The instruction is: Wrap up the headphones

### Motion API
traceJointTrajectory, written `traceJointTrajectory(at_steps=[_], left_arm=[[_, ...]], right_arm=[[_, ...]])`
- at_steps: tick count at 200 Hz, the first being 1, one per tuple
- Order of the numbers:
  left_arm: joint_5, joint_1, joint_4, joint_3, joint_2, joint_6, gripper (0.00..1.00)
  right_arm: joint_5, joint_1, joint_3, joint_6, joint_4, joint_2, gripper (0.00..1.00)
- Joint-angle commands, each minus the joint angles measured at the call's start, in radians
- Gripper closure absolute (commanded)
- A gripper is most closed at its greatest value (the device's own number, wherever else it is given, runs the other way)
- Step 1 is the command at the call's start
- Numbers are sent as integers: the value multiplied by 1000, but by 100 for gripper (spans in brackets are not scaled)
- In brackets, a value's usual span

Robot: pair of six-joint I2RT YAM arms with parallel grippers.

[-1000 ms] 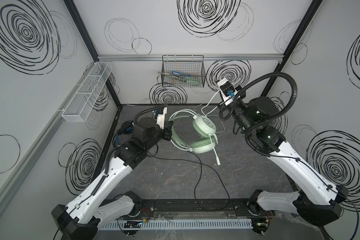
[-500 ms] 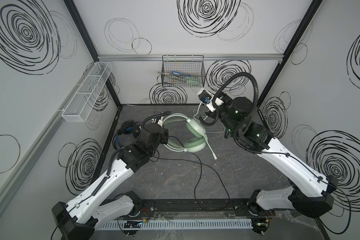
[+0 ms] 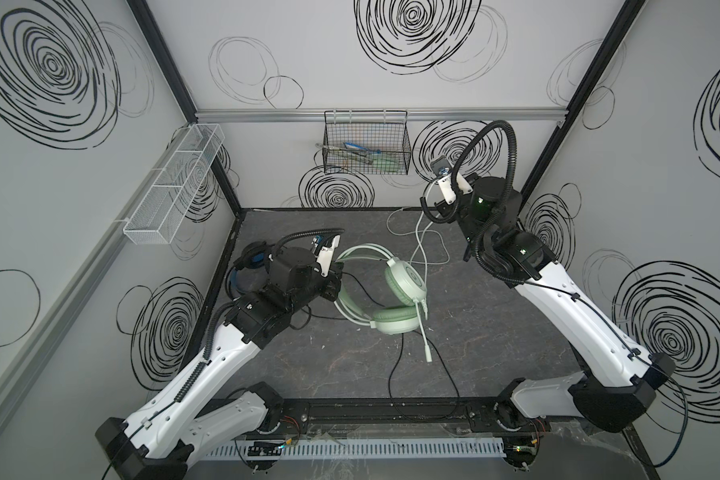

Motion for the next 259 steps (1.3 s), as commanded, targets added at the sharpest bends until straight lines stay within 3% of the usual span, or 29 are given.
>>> traceJointTrajectory(at_steps=[1, 21, 84, 155, 214, 259], left_arm=[[186, -1, 13, 51, -15, 11, 100], [214, -19, -31, 61, 2, 26, 100], [49, -82, -39, 47, 44, 42, 100], [101, -228, 17, 35, 50, 97, 100], [-89, -266, 6, 43, 149, 58, 100], [-205, -241, 61, 36, 226, -48, 100]], right_arm=[[-41, -84, 24, 190, -33, 30, 100], [-91, -150, 81, 299, -41, 86, 100], [-91, -157, 209, 323, -6, 231, 98], [-138, -176, 160, 381, 6, 308, 97], [-200, -162, 235, 445, -14, 383, 97], [-167, -68, 172, 430, -16, 363, 98]])
